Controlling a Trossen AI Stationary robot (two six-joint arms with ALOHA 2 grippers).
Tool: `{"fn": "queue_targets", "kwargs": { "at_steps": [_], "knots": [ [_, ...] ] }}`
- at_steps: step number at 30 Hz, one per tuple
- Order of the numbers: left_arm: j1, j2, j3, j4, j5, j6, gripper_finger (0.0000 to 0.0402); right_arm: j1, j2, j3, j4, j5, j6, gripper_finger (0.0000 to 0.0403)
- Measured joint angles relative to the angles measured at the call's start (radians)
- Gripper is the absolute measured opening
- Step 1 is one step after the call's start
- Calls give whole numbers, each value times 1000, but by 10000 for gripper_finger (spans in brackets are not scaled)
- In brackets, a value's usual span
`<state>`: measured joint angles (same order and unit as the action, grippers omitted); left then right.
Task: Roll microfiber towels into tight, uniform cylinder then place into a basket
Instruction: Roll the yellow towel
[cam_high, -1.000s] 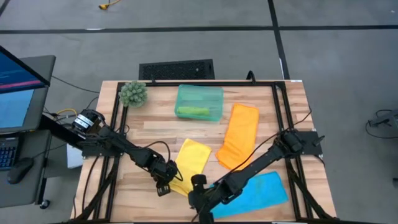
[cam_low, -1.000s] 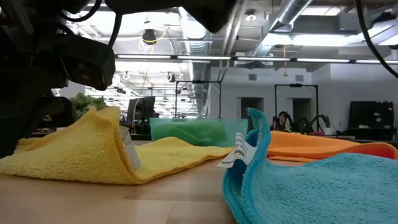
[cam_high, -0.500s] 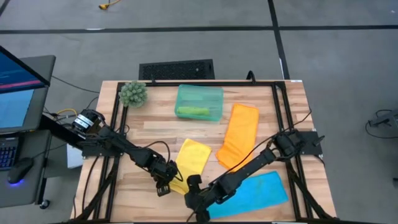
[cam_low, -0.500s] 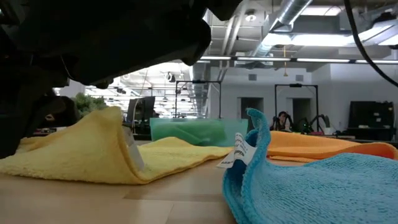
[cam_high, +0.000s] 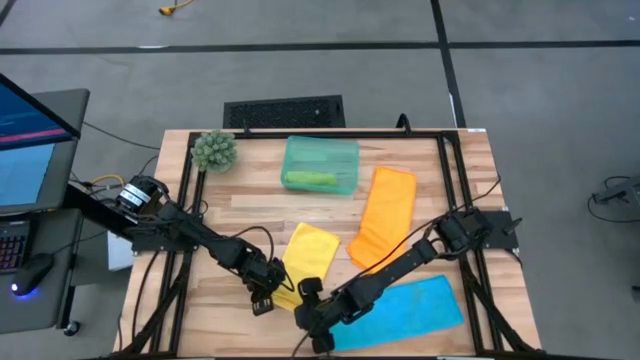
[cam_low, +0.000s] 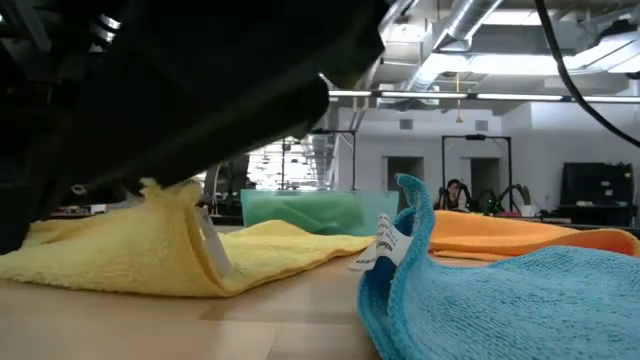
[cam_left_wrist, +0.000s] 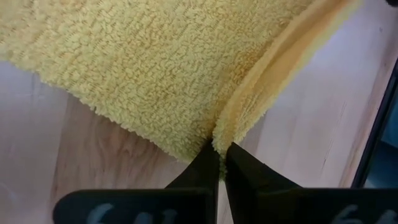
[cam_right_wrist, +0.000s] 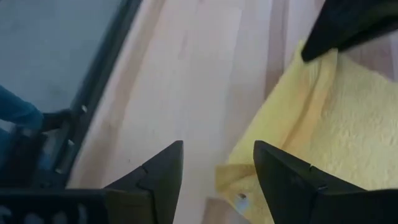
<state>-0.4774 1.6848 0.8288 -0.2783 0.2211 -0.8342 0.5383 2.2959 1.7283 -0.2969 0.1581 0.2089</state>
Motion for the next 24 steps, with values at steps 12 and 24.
{"fn": "queue_targets", "kwargs": {
  "at_steps": [12,24],
  "knots": [
    [0,0,0,-1,6,3,4,-4,0,-1,-6,-60,6,217],
    [0,0,0,2,-9,45,4,-31,2,-2,-61,-28,80,216]
  ]
}}
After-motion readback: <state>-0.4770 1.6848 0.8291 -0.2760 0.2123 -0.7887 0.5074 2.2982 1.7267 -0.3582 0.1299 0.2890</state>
